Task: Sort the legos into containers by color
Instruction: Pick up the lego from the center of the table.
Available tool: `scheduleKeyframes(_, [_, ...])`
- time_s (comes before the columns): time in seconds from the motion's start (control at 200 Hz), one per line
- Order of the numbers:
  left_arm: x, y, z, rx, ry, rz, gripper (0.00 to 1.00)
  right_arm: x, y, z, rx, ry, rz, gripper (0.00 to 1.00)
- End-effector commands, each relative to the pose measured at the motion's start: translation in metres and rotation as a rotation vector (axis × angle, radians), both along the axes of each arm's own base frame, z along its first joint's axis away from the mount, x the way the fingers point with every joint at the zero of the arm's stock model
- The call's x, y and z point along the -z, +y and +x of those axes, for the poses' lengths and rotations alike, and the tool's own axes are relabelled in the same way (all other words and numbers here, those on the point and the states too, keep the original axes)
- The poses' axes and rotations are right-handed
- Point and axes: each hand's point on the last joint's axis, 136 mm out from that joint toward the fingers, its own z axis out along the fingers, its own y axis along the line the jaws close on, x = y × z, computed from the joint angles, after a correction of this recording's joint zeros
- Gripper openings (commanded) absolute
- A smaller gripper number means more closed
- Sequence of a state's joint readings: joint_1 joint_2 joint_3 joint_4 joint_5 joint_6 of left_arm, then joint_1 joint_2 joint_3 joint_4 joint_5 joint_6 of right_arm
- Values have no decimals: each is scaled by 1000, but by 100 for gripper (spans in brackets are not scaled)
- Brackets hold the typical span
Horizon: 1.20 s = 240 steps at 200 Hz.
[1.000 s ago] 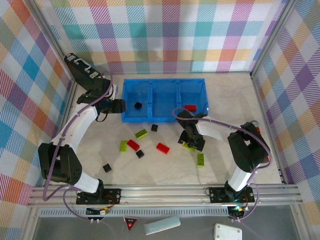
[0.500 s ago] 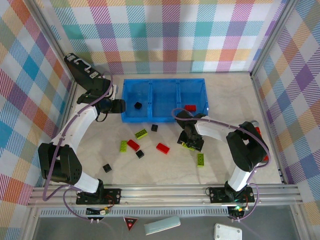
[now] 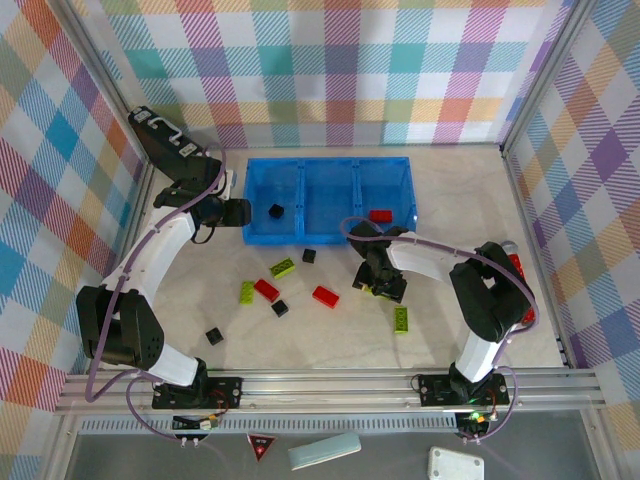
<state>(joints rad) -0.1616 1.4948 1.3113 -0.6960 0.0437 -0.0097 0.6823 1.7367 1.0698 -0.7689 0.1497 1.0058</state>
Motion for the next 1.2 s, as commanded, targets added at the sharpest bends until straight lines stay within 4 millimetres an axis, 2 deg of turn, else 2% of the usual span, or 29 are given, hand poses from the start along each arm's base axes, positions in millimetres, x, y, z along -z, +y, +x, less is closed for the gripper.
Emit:
scheduleKeyframes(0.0, [-9,3,-1,3,-30,-6,61,-2,-1,-1,-21,9,-26,77])
scheduleKeyframes(0.36, [-9,3,-1,2,-27,-4,61,4,-8,-5,-41,37,-71,73])
scheduleKeyframes(0.64, [-9,3,-1,2,-29,-5,61,-5,-7,-3,-50,15,-64,68])
scheduleKeyframes(0.875, [-11,2,-2,4,-33,-10,61,-34,3,9,-128,-47,-96,68])
scheduleKeyframes(1.195, [-15,2,-3,5,-44,-13,61,-80,44,35,-244,-148,-39,68])
